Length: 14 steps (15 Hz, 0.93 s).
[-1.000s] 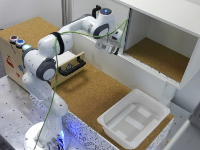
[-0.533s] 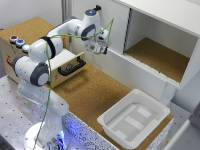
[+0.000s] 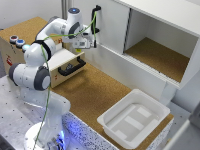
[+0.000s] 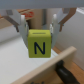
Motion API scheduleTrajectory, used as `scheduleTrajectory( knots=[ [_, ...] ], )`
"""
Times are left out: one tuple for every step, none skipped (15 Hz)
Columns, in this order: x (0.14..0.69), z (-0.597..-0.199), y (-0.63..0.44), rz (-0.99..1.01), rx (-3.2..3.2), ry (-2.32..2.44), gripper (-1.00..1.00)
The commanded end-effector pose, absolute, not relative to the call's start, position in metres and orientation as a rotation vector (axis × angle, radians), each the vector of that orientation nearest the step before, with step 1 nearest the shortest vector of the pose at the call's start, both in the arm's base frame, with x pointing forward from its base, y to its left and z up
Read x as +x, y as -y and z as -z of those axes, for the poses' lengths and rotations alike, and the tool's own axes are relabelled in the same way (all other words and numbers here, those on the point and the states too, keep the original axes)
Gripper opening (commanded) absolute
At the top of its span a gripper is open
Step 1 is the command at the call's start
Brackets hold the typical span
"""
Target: Go towards the drawer and store the yellow object
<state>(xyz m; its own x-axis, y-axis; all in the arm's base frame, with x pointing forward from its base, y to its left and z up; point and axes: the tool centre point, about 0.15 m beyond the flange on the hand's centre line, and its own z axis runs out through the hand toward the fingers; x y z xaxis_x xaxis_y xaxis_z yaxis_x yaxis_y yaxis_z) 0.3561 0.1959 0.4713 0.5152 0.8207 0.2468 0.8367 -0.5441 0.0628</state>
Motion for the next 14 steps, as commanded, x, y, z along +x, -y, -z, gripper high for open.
scheduleTrajectory(
  knots=[
    [0.344,-0.458,-0.262,0.267,-2.415,1.825,-1.0],
    [0.341,-0.453,-0.273,0.251,-2.353,1.89,-1.0],
    [0.339,-0.446,-0.283,0.237,-2.306,1.954,-1.0],
    [0.338,-0.442,-0.29,0.225,-2.245,2.006,-1.0],
    [0.338,-0.435,-0.295,0.209,-2.171,2.062,-1.0],
    [0.337,-0.43,-0.297,0.22,-2.102,2.109,-1.0],
    [0.336,-0.424,-0.298,0.228,-2.041,2.153,-1.0],
    [0.335,-0.418,-0.297,0.241,-2.003,2.183,-1.0],
    [0.334,-0.411,-0.296,0.231,-1.961,2.212,-1.0],
    [0.332,-0.403,-0.295,0.228,-1.929,2.24,-1.0],
    [0.331,-0.393,-0.295,0.223,-1.909,2.246,-1.0],
    [0.331,-0.385,-0.297,0.21,-1.892,2.232,-1.0],
    [0.332,-0.378,-0.3,0.161,-1.878,2.201,-1.0],
    [0.331,-0.372,-0.303,0.152,-1.857,2.198,-1.0]
  ],
)
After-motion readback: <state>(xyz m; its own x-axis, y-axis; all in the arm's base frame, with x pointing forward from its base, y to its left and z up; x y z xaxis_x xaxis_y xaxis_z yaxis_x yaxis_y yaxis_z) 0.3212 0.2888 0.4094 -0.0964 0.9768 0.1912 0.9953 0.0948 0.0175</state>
